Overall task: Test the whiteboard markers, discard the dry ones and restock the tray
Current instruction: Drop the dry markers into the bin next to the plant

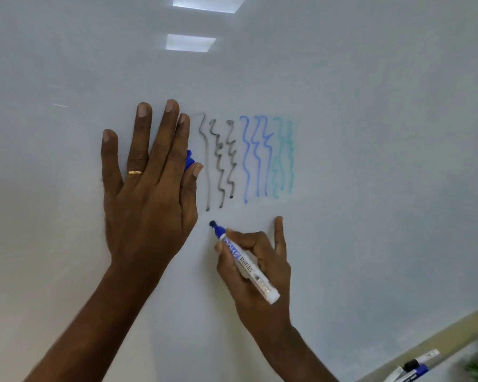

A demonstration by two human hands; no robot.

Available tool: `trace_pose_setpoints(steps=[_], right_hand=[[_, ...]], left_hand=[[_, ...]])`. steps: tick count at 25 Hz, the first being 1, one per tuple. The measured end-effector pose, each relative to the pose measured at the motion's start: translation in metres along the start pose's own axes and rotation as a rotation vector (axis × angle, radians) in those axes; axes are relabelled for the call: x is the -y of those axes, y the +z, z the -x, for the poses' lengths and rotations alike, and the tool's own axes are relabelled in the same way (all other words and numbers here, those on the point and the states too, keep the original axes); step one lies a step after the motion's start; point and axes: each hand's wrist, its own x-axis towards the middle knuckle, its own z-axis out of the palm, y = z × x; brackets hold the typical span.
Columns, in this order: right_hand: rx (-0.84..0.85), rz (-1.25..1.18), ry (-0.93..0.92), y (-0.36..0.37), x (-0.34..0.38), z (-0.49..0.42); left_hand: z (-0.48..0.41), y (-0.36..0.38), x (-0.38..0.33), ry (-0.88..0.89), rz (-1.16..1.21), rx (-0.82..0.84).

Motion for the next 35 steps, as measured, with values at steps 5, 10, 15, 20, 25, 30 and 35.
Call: trace_pose_setpoints(steps=[5,10,15,20,25,30,35], right_hand=[[0.036,0.15,-0.037,-0.003,-0.001,0.01],[0.037,0.039,0.168,-0.03,-0.025,0.037],[0.209,0.133,0.29,-0.045,-0.024,0.08],[0.13,-0.103,0.375,-0.065,0.008,0.053],[0.028,-0.354,0.47,-0.083,0.04,0.032],[-0.014,-0.44,0.584,-0.105,0.054,0.025],[0.088,-0.486,0.589,-0.119,0.059,0.025]], left_hand=[[0.0,0.0,-0.001,0.004,-0.01,-0.003],[0.002,0.003,0.0,-0.011,-0.02,-0.026],[0.003,0.001,-0.001,0.006,0.016,-0.086],[0.007,0.004,0.0,0.023,0.107,-0.202],[0.02,-0.001,0.006,-0.084,0.38,-0.3],[0.066,-0.035,-0.022,-0.16,0.783,0.009],[0.114,-0.06,-0.059,-0.523,1.192,0.368]])
